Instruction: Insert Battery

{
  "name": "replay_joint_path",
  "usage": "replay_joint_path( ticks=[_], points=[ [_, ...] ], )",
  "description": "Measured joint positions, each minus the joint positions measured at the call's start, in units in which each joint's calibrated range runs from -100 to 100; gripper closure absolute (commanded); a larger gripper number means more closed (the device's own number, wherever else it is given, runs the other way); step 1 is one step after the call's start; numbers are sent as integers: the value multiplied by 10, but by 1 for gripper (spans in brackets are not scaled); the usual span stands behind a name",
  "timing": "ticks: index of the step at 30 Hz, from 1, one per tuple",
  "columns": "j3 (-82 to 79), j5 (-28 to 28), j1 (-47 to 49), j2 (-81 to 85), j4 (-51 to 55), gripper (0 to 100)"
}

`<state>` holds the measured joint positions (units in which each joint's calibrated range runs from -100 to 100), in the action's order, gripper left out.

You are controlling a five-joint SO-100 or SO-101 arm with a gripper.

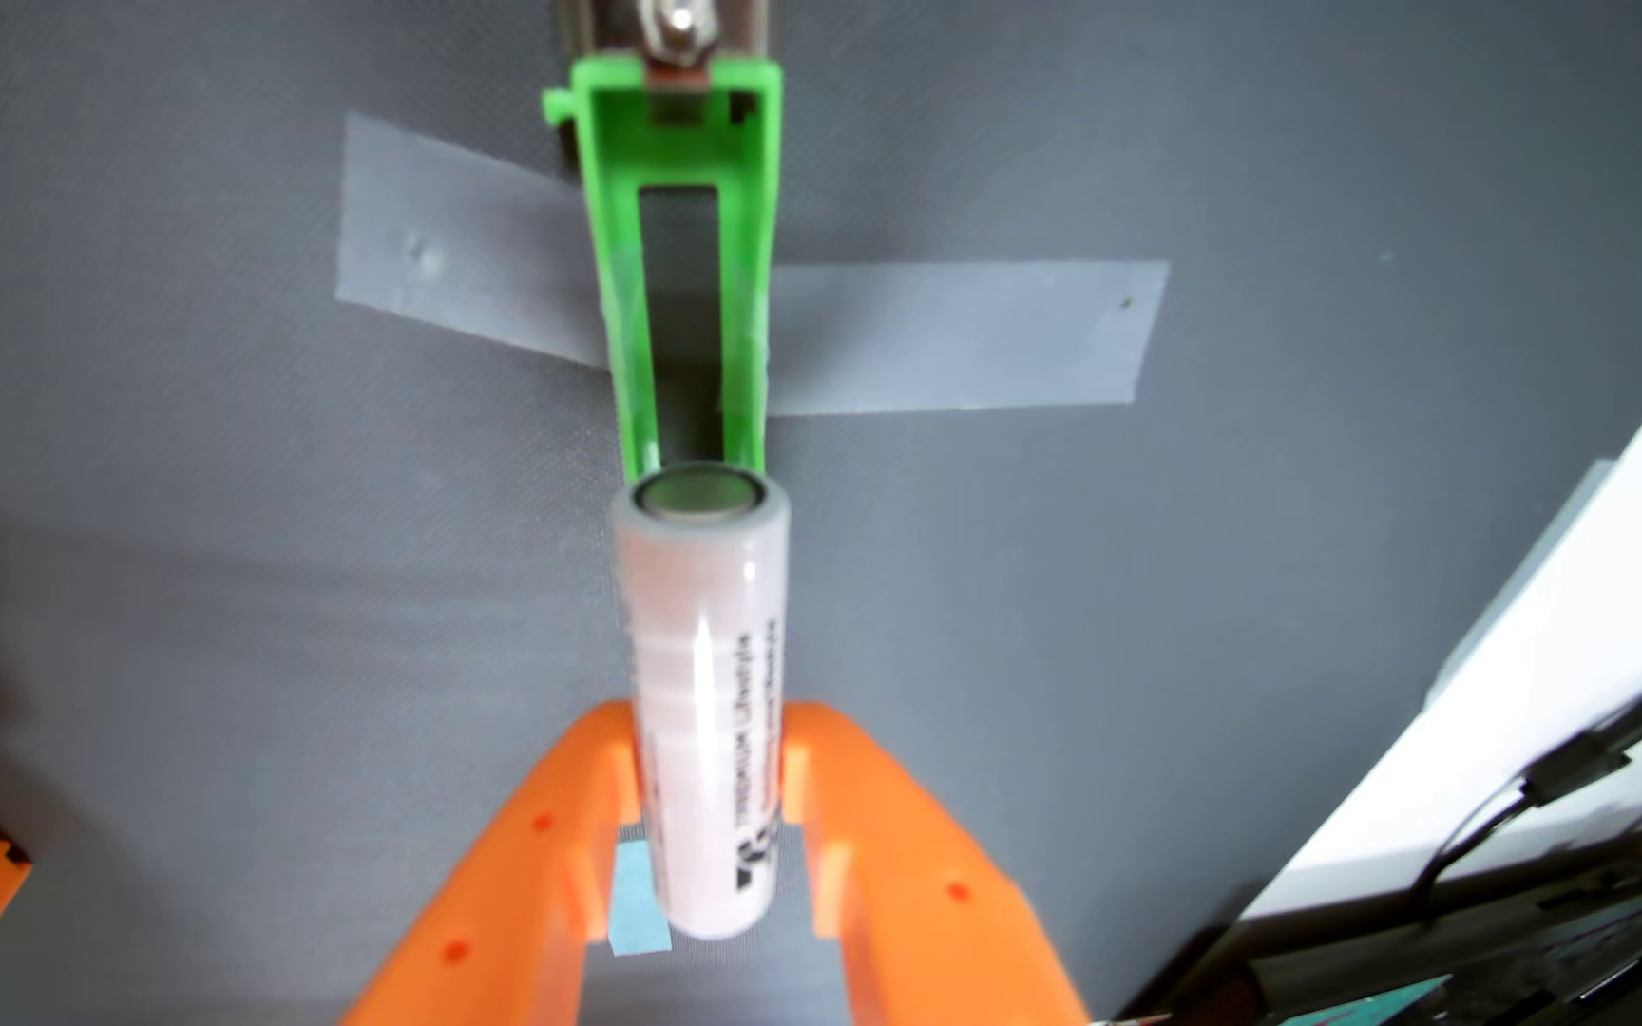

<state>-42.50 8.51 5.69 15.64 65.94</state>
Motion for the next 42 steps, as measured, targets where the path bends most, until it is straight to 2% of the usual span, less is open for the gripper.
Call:
replay_joint_path(
  ticks=[13, 20, 42],
  points=[
    [1, 0, 2, 0, 1, 99],
    [1, 3, 70, 0, 1, 99],
    [1, 14, 75, 0, 1, 99]
  ],
)
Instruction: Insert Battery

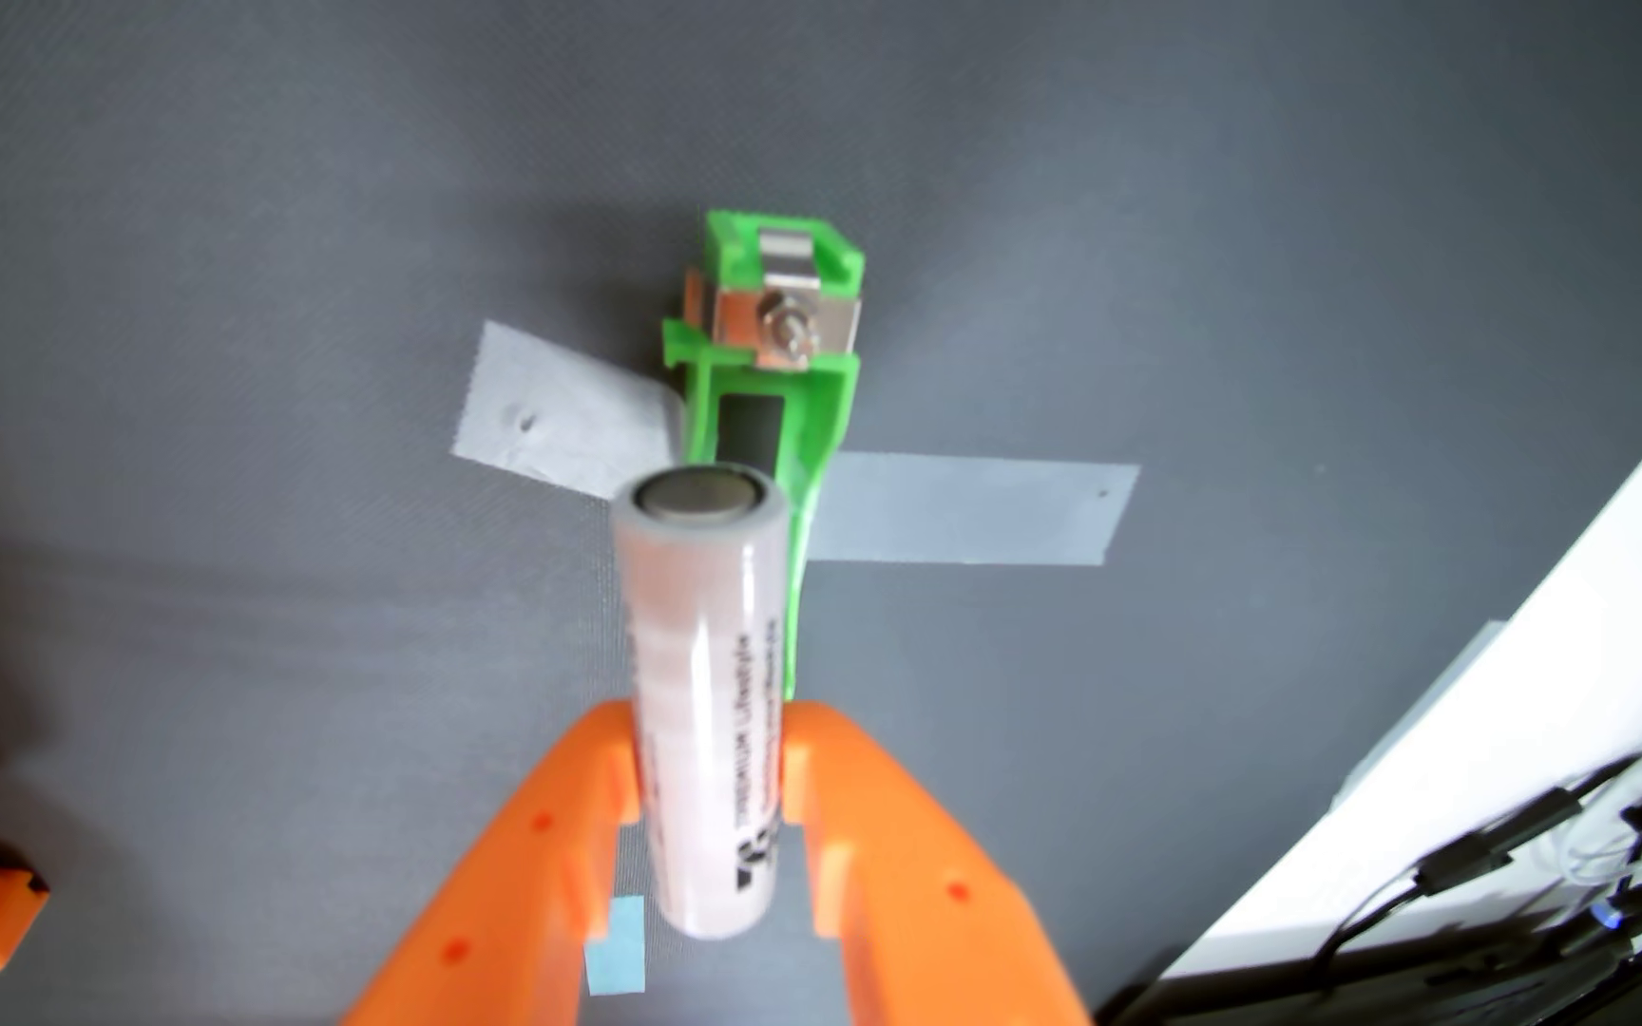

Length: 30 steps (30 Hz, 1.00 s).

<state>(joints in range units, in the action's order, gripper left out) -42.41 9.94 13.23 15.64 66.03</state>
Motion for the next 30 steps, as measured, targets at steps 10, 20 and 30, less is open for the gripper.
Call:
replay_joint_path(
  ticks=[10, 20, 30],
  points=[
    [0, 0, 1, 0, -1, 99],
    [0, 0, 1, 0, -1, 99],
    [0, 0, 3, 0, -1, 99]
  ],
)
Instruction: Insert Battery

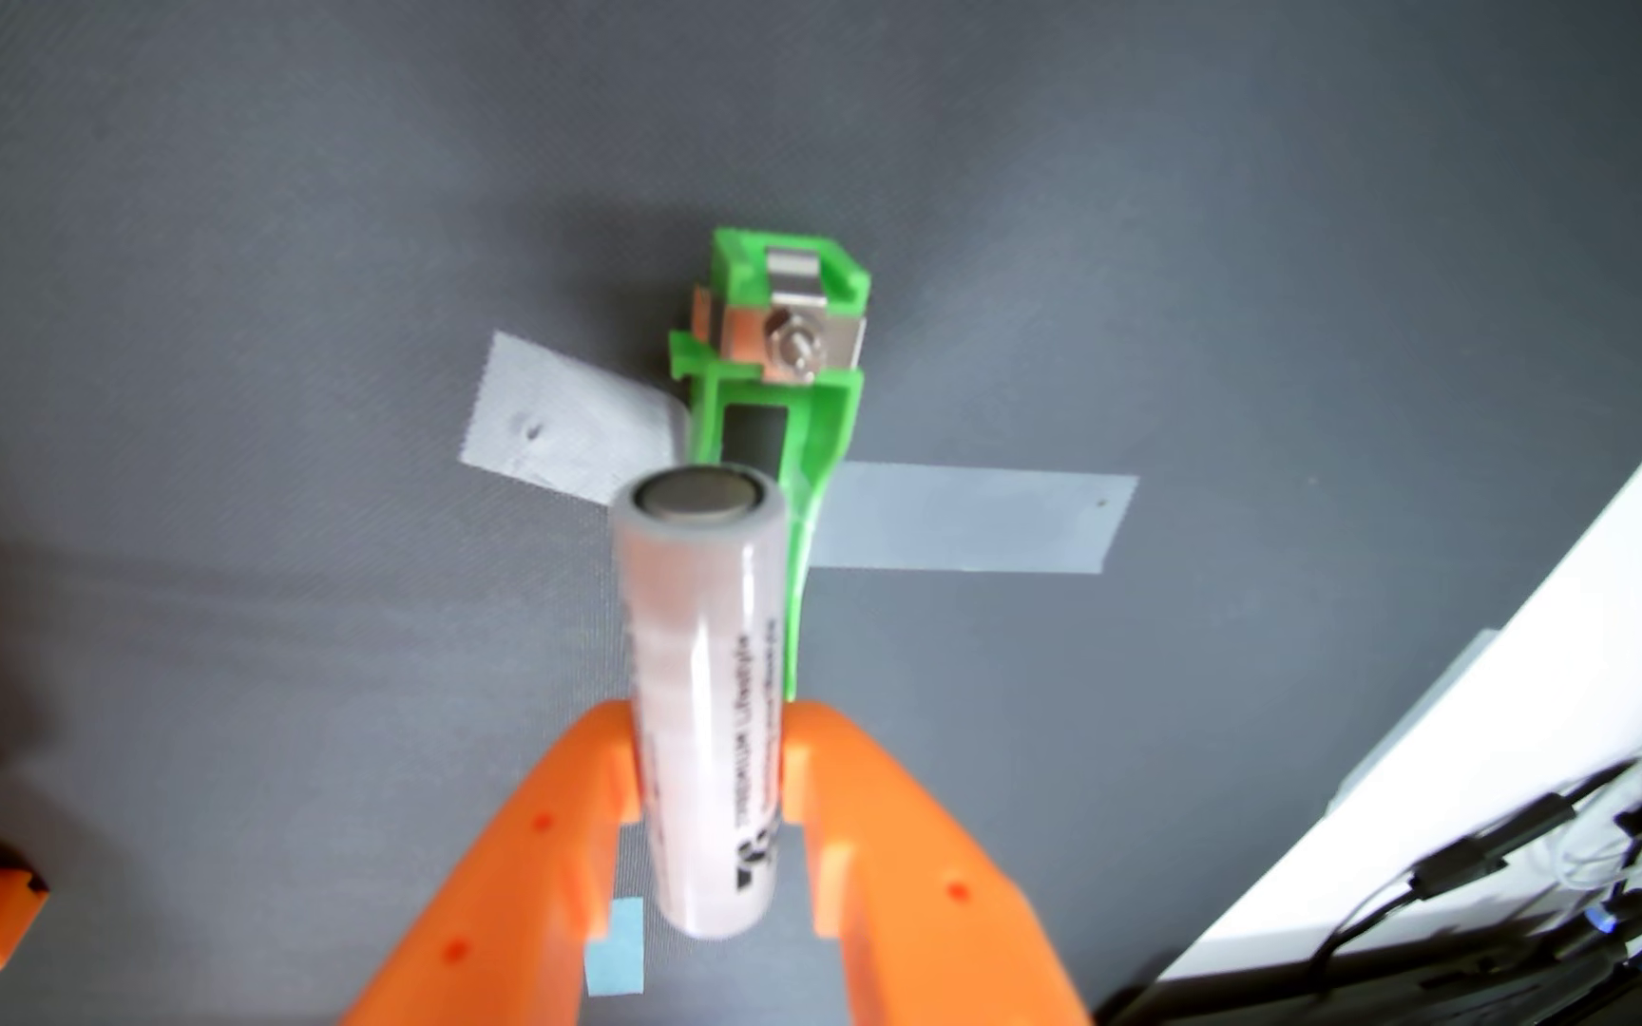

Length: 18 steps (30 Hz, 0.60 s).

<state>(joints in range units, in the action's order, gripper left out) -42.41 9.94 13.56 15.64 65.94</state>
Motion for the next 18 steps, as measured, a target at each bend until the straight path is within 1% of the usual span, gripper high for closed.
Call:
replay_joint_path(
  ticks=[18],
  points=[
    [0, 0, -6, 0, 0, 99]
  ],
)
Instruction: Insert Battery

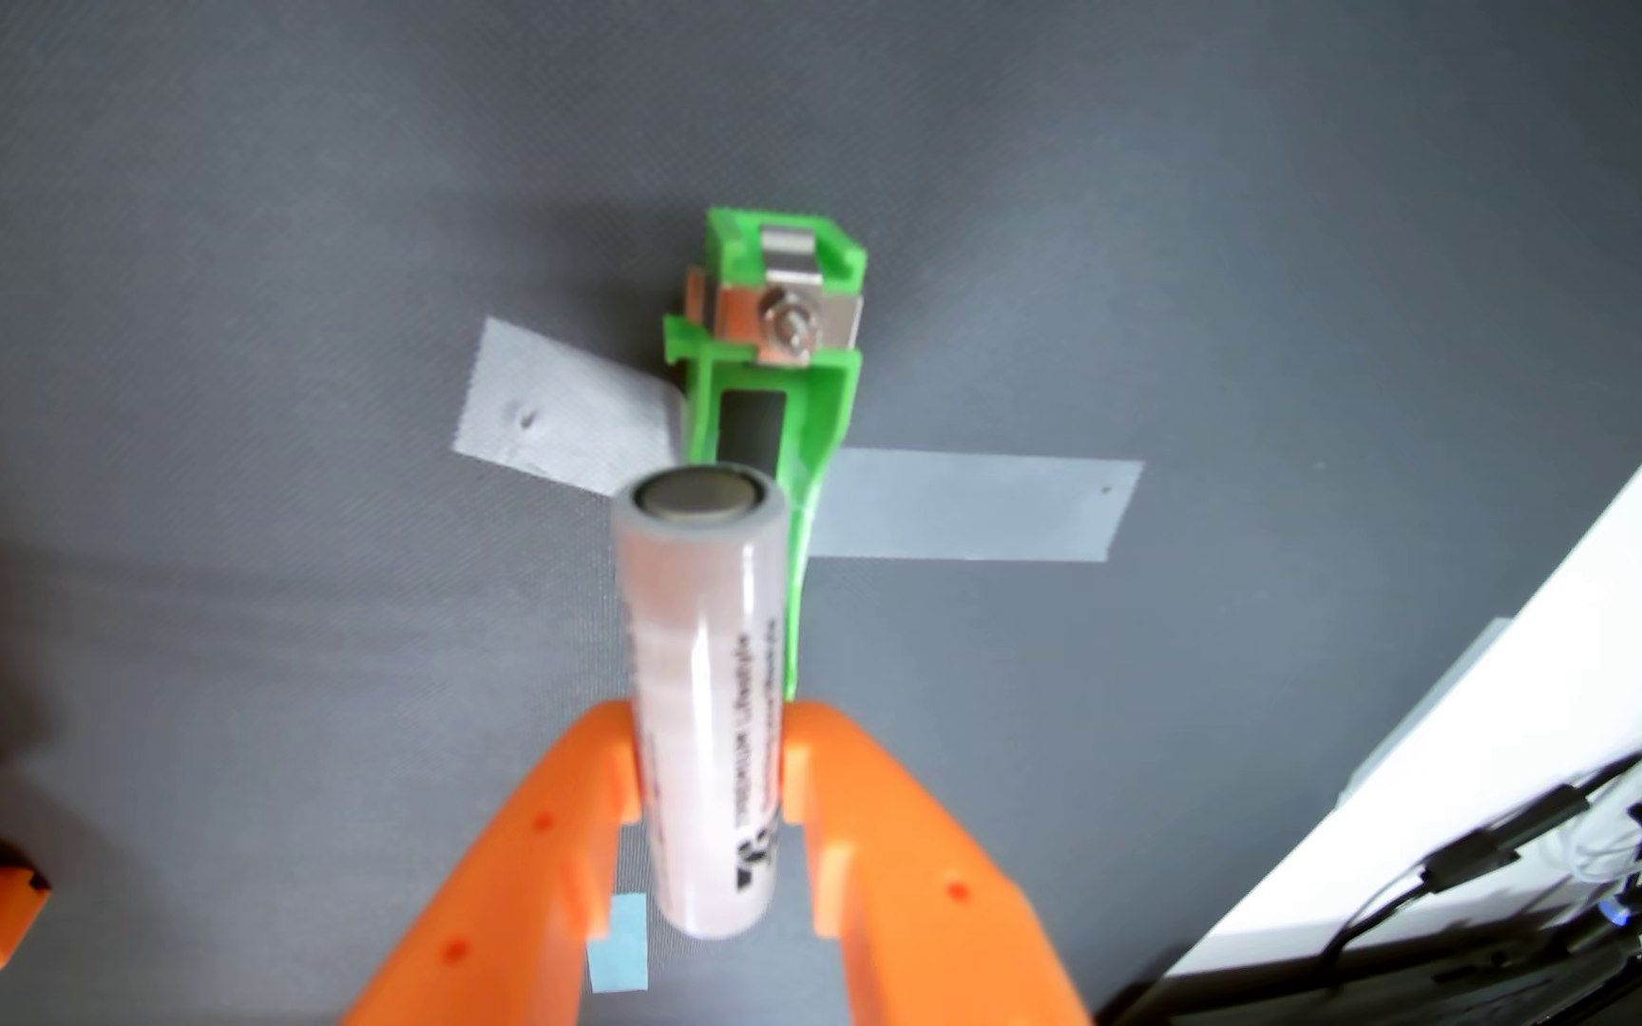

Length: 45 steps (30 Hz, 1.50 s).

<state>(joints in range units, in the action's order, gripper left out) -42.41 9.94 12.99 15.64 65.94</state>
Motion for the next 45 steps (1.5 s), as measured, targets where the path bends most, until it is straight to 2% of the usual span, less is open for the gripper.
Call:
replay_joint_path(
  ticks=[30, 45],
  points=[
    [0, 0, 0, 0, 0, 99],
    [0, 2, -2, 0, -44, 99]
  ],
)
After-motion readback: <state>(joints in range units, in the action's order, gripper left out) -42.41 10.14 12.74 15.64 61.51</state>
